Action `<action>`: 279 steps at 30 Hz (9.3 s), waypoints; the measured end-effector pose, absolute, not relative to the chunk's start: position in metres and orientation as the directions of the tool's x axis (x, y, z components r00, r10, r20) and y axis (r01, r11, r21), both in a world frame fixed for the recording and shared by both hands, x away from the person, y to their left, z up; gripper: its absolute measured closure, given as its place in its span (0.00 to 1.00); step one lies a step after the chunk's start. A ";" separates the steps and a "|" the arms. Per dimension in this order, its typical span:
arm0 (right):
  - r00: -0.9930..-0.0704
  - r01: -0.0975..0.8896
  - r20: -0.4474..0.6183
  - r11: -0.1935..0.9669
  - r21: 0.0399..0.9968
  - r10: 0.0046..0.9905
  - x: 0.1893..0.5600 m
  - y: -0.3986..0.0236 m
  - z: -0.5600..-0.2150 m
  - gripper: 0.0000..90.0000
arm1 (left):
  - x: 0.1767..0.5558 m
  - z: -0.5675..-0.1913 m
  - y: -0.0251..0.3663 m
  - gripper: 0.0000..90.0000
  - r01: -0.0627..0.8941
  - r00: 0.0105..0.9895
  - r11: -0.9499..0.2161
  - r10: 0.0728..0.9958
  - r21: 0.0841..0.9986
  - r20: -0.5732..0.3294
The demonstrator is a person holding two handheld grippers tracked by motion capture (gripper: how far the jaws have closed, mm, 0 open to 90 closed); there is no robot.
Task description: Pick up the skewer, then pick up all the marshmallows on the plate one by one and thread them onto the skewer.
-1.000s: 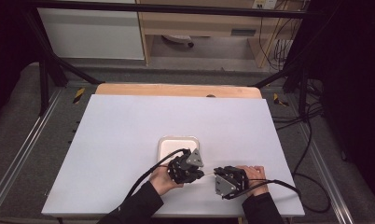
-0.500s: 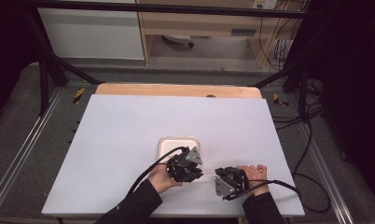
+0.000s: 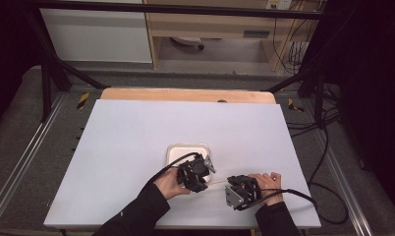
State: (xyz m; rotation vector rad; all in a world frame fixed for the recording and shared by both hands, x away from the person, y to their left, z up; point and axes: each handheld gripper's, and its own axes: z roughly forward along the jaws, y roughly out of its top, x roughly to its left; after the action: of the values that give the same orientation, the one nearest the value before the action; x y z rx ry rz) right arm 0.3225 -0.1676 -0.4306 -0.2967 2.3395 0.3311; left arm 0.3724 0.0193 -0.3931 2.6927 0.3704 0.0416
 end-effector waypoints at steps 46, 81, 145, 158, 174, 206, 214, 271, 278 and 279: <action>-0.761 0.293 -0.213 0.617 0.731 0.613 0.342 -0.209 -0.419 0.21 | 0.352 -0.400 0.119 0.98 0.348 0.885 -0.721 0.464 0.599 0.045; -0.720 0.470 0.074 0.407 0.783 0.690 0.401 -0.135 -0.409 0.05 | 0.331 -0.427 0.193 0.98 0.456 0.758 -0.444 0.648 0.772 -0.075; -0.801 0.461 0.150 0.439 0.771 0.579 0.428 -0.105 -0.421 0.77 | 0.327 -0.428 0.188 0.98 0.444 0.764 -0.412 0.638 0.796 -0.095; -0.787 0.485 0.269 0.287 0.826 0.555 0.409 -0.132 -0.395 0.77 | 0.324 -0.427 0.185 0.98 0.427 0.773 -0.406 0.628 0.808 -0.093; -0.780 0.505 0.423 0.066 0.860 0.461 0.400 -0.138 -0.374 0.77 | 0.322 -0.427 0.178 0.98 0.389 0.797 -0.397 0.597 0.831 -0.087; -0.755 0.579 0.528 0.017 0.815 0.388 0.407 -0.124 -0.386 0.80 | 0.315 -0.425 0.173 0.98 0.371 0.803 -0.388 0.591 0.844 -0.081; -0.757 0.586 0.541 0.017 0.810 0.367 0.405 -0.122 -0.389 0.83 | 0.314 -0.426 0.173 0.98 0.355 0.809 -0.388 0.584 0.851 -0.071; -0.810 0.489 0.340 0.228 0.842 0.479 0.388 -0.108 -0.406 0.31 | 0.320 -0.430 0.171 0.98 0.406 0.775 -0.326 0.618 0.854 -0.133; -0.810 0.446 0.222 0.325 0.834 0.542 0.395 -0.113 -0.408 0.13 | 0.322 -0.430 0.174 0.98 0.415 0.771 -0.325 0.621 0.850 -0.139; -0.810 0.442 0.209 0.337 0.831 0.548 0.396 -0.114 -0.410 0.11 | 0.322 -0.430 0.175 0.98 0.417 0.770 -0.324 0.622 0.849 -0.141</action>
State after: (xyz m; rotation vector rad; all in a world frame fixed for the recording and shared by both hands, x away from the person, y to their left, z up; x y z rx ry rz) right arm 0.3962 -0.1138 -0.4101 0.9214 2.4789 1.4862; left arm 0.3216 0.1746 -0.4303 1.9649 0.7847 0.2583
